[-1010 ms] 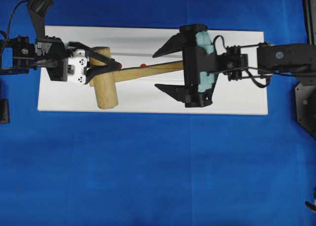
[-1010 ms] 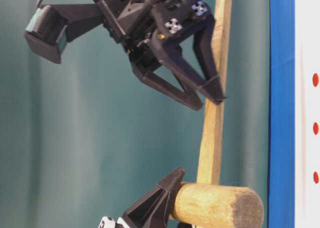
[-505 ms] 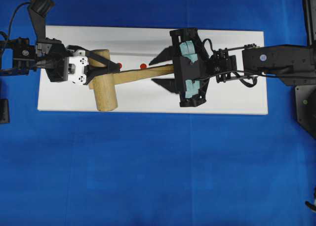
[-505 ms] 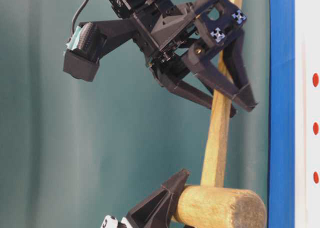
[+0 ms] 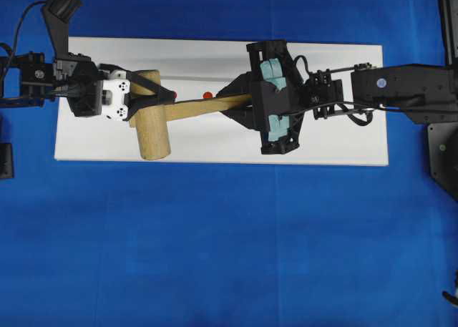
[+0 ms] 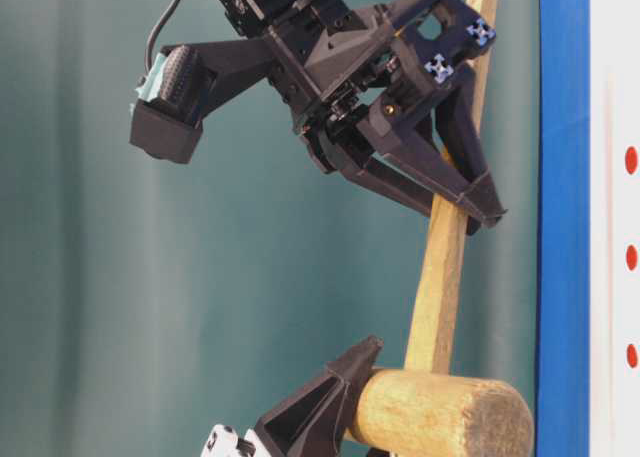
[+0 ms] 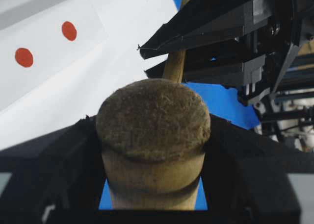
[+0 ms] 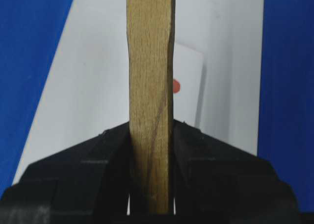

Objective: Hit the mark with a hammer.

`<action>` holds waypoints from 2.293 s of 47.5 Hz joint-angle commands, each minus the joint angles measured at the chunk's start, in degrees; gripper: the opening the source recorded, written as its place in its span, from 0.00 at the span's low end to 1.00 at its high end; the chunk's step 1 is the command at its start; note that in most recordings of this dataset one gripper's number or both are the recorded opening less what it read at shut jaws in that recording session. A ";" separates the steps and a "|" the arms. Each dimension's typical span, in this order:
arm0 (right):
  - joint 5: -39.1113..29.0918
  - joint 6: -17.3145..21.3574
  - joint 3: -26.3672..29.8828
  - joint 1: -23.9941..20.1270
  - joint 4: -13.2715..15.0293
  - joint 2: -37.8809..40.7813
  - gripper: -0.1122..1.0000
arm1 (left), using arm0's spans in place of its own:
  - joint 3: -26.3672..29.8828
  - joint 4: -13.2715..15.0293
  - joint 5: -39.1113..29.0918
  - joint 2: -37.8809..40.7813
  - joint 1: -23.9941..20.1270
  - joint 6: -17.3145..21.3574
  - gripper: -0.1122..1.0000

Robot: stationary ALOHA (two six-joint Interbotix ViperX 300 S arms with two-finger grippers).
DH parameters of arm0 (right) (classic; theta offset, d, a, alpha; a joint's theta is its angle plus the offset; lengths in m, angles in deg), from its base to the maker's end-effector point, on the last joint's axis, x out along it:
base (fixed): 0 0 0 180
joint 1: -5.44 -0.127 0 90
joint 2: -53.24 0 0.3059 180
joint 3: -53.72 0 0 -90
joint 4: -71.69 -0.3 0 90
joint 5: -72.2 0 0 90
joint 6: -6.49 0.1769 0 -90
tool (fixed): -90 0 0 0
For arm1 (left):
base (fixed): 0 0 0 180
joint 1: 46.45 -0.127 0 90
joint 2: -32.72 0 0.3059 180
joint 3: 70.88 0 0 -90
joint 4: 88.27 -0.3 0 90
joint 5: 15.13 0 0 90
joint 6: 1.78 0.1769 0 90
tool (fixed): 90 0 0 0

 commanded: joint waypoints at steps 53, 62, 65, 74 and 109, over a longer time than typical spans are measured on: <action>0.53 16.44 -13.80 -1.67 -4.66 -15.73 0.17 | -7.21 -0.44 -4.13 -12.57 -3.16 49.39 0.88; 0.53 19.07 -13.80 -2.72 -4.66 -15.82 0.17 | -7.56 -0.44 -5.01 -13.18 -3.16 58.01 0.88; 0.70 19.86 -13.71 -3.25 -4.66 -15.82 0.17 | -7.56 -0.44 -4.92 -13.27 -3.16 59.15 0.87; 1.14 23.38 -13.01 -8.44 -4.75 -14.77 0.17 | -7.56 -0.44 -4.83 -13.18 -3.16 59.68 0.87; 3.16 28.13 5.01 -19.42 -13.36 9.67 0.17 | -7.82 -0.44 -4.75 -13.45 -3.16 59.94 0.87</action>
